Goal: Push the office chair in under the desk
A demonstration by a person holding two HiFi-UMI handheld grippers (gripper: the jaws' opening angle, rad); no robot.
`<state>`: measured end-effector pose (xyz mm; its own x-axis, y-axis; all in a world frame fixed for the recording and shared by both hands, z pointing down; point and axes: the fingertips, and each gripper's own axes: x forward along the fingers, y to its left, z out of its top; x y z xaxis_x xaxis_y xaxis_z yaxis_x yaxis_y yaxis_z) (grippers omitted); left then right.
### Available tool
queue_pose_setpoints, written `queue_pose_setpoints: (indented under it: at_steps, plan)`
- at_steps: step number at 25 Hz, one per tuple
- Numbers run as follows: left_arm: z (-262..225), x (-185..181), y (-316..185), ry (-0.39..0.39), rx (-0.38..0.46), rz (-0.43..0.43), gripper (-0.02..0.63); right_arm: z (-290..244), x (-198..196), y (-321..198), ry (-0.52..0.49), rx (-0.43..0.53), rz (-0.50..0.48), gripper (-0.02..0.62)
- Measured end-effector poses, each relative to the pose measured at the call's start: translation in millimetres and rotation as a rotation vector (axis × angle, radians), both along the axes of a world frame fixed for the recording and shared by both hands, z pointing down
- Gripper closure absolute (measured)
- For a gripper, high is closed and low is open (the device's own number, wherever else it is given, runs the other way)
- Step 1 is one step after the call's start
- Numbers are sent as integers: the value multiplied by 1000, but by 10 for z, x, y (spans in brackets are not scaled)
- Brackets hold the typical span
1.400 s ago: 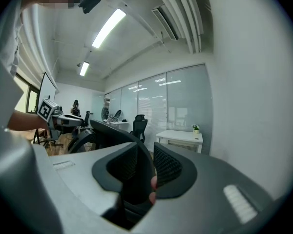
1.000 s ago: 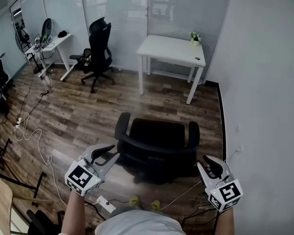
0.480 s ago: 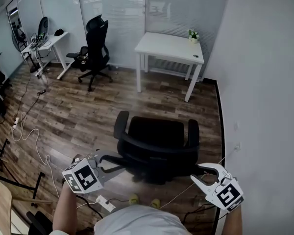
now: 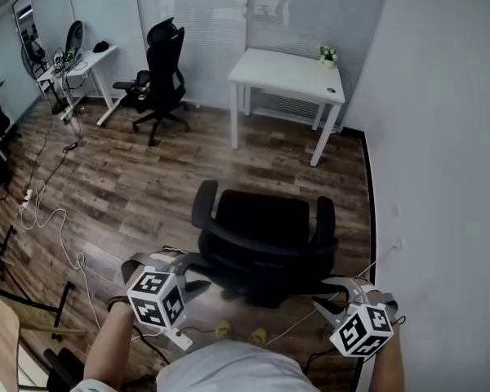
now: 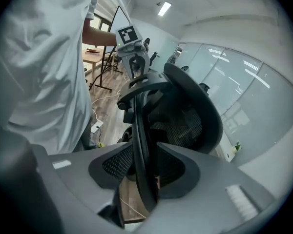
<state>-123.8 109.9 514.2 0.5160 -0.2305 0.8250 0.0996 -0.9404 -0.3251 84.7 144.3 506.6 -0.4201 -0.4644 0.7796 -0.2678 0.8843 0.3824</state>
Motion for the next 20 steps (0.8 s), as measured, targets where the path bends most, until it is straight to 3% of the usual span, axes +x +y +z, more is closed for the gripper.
queue_pose_setpoints:
  at_steps: [4,12,20]
  plan:
    - [109,17,-14,-21,30,10,469,176,-6,-48,80,14,3,449]
    - [243,34,-88,-52,68,42,480,333,-75,-99,116,20,11,453]
    - [192,8,-165,13,81,48,478,335,-129,-184,131,14,47,451]
